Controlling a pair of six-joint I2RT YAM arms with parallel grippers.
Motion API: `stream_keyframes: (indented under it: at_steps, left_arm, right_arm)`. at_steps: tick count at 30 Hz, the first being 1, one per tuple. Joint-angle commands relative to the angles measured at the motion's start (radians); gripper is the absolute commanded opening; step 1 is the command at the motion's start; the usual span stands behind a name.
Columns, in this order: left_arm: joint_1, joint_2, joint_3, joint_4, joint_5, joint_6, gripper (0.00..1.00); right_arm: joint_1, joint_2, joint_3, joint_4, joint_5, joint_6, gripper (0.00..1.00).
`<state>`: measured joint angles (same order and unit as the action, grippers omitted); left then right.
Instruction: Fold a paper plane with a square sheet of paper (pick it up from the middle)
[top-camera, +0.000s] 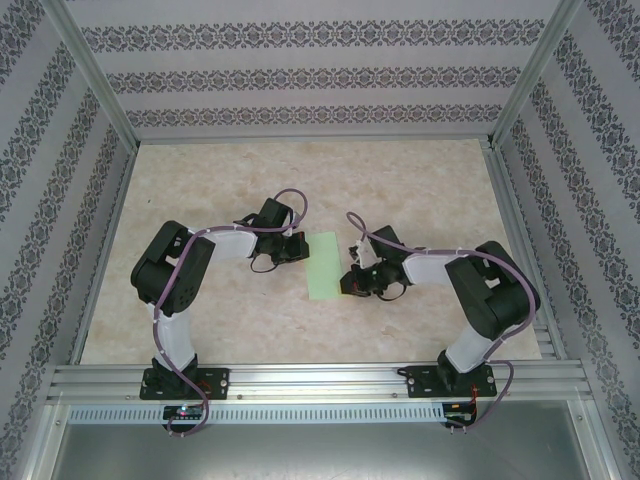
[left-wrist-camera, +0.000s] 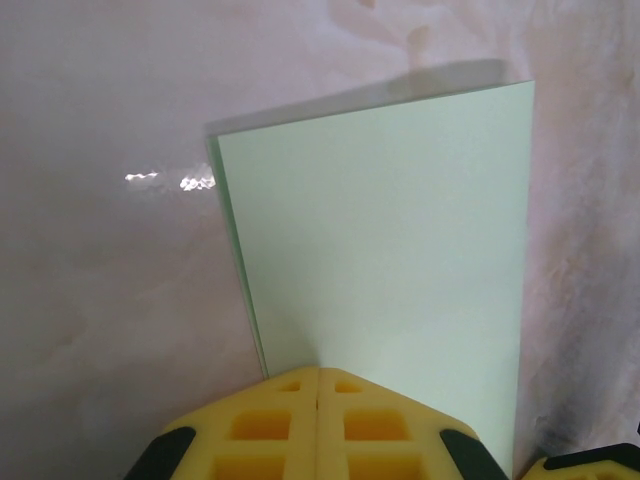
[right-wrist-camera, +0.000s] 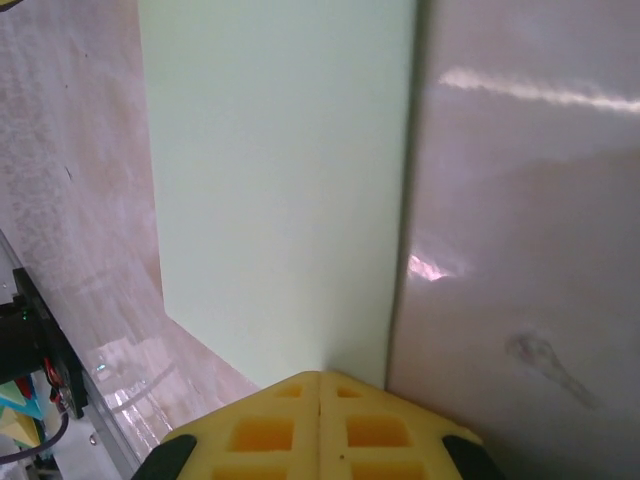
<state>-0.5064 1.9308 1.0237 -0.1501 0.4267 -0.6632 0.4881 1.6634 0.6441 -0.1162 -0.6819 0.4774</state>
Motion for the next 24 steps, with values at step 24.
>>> stream_keyframes:
  at_steps: [24]
  left_arm:
    - [-0.013,-0.094,0.176,-0.349,-0.103,0.103,0.17]
  right_arm:
    - [0.130,-0.043,0.105,-0.005,0.344,0.239,0.01]
